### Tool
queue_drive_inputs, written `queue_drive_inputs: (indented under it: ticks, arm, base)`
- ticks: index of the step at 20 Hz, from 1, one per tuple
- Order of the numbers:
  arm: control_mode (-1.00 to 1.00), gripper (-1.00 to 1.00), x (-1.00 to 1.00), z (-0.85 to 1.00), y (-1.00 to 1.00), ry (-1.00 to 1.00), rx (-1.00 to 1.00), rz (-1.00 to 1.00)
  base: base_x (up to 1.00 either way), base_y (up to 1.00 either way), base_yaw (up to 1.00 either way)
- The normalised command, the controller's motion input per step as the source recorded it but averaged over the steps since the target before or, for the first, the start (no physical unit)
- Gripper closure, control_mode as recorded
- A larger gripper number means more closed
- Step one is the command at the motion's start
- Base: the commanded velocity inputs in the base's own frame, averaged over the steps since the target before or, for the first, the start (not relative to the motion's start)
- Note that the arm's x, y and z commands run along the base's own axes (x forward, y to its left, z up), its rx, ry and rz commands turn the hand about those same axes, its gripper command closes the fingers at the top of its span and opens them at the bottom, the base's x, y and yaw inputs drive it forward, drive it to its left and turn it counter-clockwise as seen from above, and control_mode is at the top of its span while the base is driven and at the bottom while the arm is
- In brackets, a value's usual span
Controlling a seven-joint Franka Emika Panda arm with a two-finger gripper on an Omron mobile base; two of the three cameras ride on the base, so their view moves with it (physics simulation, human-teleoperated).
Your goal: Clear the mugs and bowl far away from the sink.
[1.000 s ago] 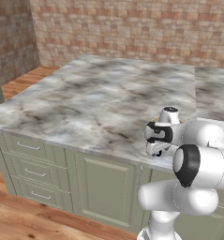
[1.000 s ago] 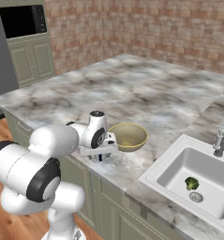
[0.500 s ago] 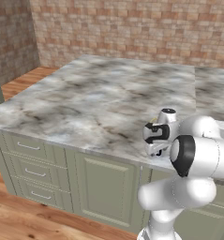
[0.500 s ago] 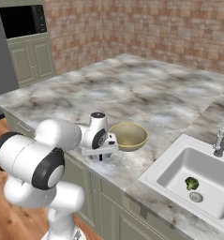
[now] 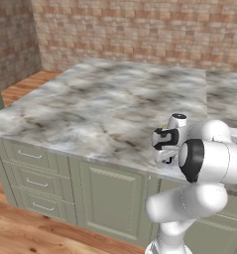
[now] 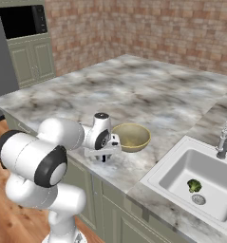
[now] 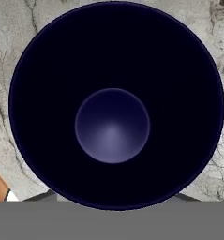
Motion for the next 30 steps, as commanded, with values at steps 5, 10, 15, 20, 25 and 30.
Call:
queue_drive_inputs:
  ticks: [5, 10, 15, 20, 25, 30]
  arm:
    - [-1.0, 1.0, -0.24, -0.05, 0.0, -0.01, 0.05, 0.0]
    - [-1.0, 1.0, -0.4, -0.02, 0.0, -0.02, 0.08, 0.0]
    - [-1.0, 1.0, -0.57, 0.24, 0.27, -0.02, 0.01, -0.02]
    - [-1.0, 1.0, -0.35, 0.83, 0.0, 0.02, 0.0, -0.07]
    - [-1.0, 1.0, -0.29, 0.96, -0.01, 0.02, 0.0, -0.07]
    - [-1.0, 1.0, -0.24, 0.83, 0.0, 0.19, 0.0, -0.08]
  base:
    - [0.0, 0.0, 0.0]
    - [0.0, 0.0, 0.0]
    - [0.0, 0.0, 0.0]
    - [0.0, 0.0, 0.0]
    - [0.0, 0.0, 0.0]
    - [0.0, 0.0, 0.0]
